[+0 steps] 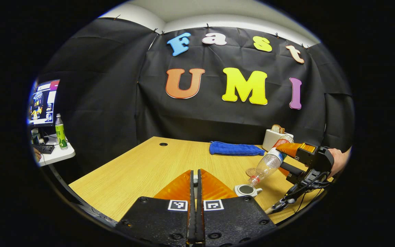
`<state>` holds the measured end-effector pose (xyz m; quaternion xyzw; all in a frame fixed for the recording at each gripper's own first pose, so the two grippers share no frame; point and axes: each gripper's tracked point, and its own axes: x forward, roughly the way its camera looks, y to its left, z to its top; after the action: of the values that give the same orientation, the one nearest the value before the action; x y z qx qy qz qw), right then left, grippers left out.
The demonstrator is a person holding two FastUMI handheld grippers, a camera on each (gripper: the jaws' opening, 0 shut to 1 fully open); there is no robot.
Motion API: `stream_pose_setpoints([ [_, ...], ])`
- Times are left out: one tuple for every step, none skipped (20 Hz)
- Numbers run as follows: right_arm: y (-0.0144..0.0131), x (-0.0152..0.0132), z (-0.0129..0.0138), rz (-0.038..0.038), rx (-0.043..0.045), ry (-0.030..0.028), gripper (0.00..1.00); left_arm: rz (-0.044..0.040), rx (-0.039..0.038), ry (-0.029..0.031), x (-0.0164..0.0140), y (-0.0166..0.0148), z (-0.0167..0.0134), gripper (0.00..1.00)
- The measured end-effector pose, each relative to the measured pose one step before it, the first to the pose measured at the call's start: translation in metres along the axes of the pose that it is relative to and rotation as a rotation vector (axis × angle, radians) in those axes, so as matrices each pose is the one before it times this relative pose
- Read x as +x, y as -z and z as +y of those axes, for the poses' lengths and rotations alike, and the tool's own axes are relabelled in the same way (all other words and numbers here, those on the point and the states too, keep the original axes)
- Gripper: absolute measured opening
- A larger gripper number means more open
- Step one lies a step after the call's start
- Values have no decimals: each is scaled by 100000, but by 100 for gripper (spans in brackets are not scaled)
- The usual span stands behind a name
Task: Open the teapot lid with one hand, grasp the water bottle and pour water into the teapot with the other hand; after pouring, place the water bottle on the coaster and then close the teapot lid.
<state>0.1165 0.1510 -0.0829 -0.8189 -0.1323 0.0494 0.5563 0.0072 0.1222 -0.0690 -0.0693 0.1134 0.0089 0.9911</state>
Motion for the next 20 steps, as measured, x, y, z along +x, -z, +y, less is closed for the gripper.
stream_pose_setpoints([
  [5, -26, -50, -222, -875, 654, 72, 46, -55, -70, -39, 18, 52, 3],
  [-61, -54, -44, -204, -760, 634, 72, 81, 47, 43, -34, -11, -25, 3],
  [6, 0, -35, -248, -462, 535, 71, 12, 75, -1, -12, -3, -4, 3],
  [17, -69, -29, -181, -336, 387, 71, 8, 97, 125, -7, -22, -10, 3],
  [-4, -14, -116, -169, -337, 405, 71, -132, 102, 164, -2, 5, 27, 3],
  [68, -31, 27, -13, -141, 159, 71, 39, 99, 24, -16, -7, 22, 3],
  [39, 51, -22, -156, -31, -49, 72, -144, 62, -28, 9, -8, 39, 3],
  [43, -20, -56, 77, -57, -38, 72, -20, -76, 29, 9, -4, -40, 3],
  [-46, -6, 8, -7, 31, -40, 71, -176, -77, 25, 21, -30, 28, 3],
  [112, -92, 20, 4, 117, 22, 71, -44, -19, 6, 24, -14, -24, 3],
  [34, 70, 27, -28, 278, -35, 71, -189, 69, 79, 6, -18, 27, 3],
  [34, -5, 39, -78, 857, -98, 71, 50, 5, -118, 6, -11, 20, 3],
  [-19, 67, 246, 250, 2361, -1129, 72, -140, 3, -8, -9, -35, 19, 3],
  [110, -18, 527, 785, 4777, -3450, 73, -16, 8, -24, -34, 2, -7, 3],
  [285, 230, 354, 1212, 6086, -4354, 71, -171, 71, -97, 28, -27, 35, 3],
  [112, 202, 429, 890, 6256, -4491, 74, -240, 273, -101, 7, -59, -51, 3],
  [128, 105, -82, 947, 5463, -2507, 73, -410, 20, -252, 71, -30, 112, 3],
  [-171, -227, 66, 532, 5195, -1542, 71, -67, -265, -3, 79, 18, -41, 3],
  [154, -317, 251, 539, 6470, -1998, 73, 60, -35, -23, -46, 0, 19, 3],
  [7, -197, 574, 598, 7972, -3544, 74, 247, 273, -222, -44, 12, 37, 3],
])
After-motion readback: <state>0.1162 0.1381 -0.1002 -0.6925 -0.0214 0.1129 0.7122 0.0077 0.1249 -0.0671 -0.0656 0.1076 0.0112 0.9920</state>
